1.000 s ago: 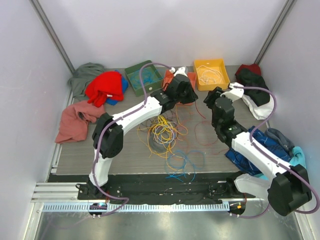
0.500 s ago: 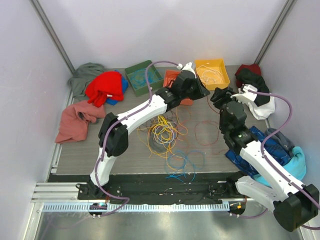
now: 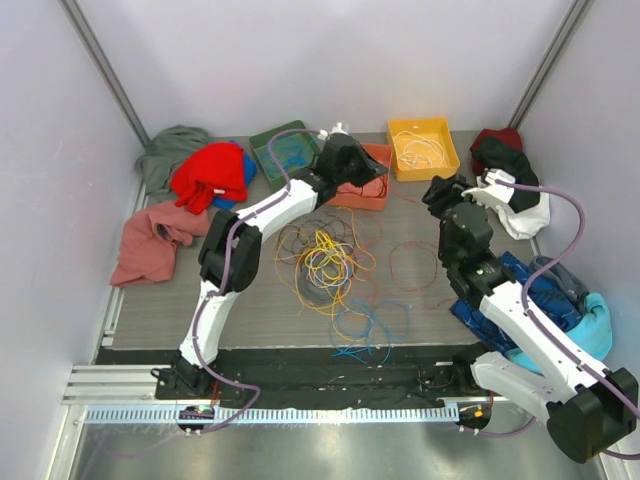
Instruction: Untangle the cables
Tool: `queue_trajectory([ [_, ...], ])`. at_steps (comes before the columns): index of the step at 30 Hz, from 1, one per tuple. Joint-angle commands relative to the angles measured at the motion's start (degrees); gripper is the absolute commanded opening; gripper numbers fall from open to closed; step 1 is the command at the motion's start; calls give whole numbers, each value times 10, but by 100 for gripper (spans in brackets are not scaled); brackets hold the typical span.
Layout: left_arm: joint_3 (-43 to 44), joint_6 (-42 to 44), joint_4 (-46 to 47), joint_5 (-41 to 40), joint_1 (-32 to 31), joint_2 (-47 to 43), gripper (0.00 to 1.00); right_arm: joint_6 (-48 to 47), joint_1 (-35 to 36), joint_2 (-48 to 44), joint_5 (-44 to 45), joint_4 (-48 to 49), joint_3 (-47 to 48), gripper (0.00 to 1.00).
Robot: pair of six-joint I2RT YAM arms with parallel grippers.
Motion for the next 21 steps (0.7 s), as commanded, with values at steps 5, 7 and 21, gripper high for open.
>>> queue_trajectory([
  [5, 80, 35, -17, -38, 63, 21, 0, 12, 1, 18, 13, 34, -13, 53],
  [7, 96, 53, -31, -54, 73, 27, 0, 9, 1, 24, 16, 38, -13, 53],
  [21, 142, 209, -80, -150, 74, 83, 0, 15, 1, 55, 7, 57, -25, 53],
])
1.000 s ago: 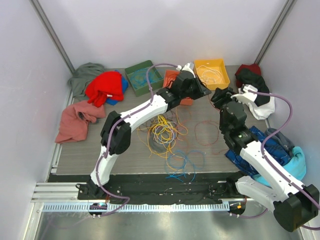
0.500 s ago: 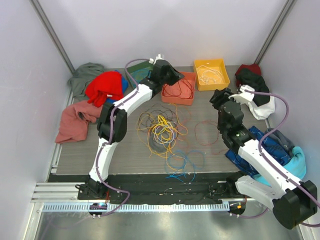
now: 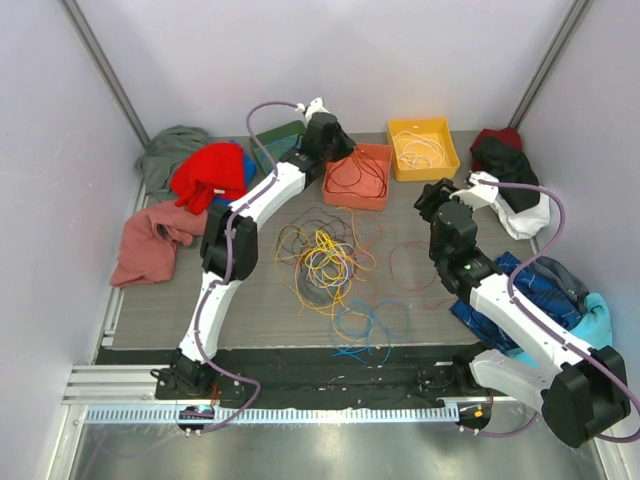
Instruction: Untangle the cables
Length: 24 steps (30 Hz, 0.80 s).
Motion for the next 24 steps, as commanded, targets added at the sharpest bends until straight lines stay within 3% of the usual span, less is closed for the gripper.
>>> queue_trajectory([
  [1, 2, 65, -10, -44, -6, 20, 0, 11, 2, 3, 5, 32, 0, 53],
  [11, 19, 177, 8, -100, -27, 63, 0, 24, 1, -10, -9, 1, -14, 52],
  [14, 13, 196, 8, -111, -35, 49, 28, 24, 2, -12, -10, -1, -16, 52],
  [15, 10, 210, 10, -117, -37, 43, 44, 25, 2, -13, -11, 0, -16, 52],
  [17, 3, 219, 14, -123, -41, 21, 60, 27, 1, -11, -13, 1, -16, 52],
  [23, -39, 239, 16, -135, -41, -49, 84, 33, 1, -9, -19, 4, -17, 52],
  [24, -49, 243, 18, -139, -42, -74, 96, 35, 2, -10, -20, 5, -17, 52],
])
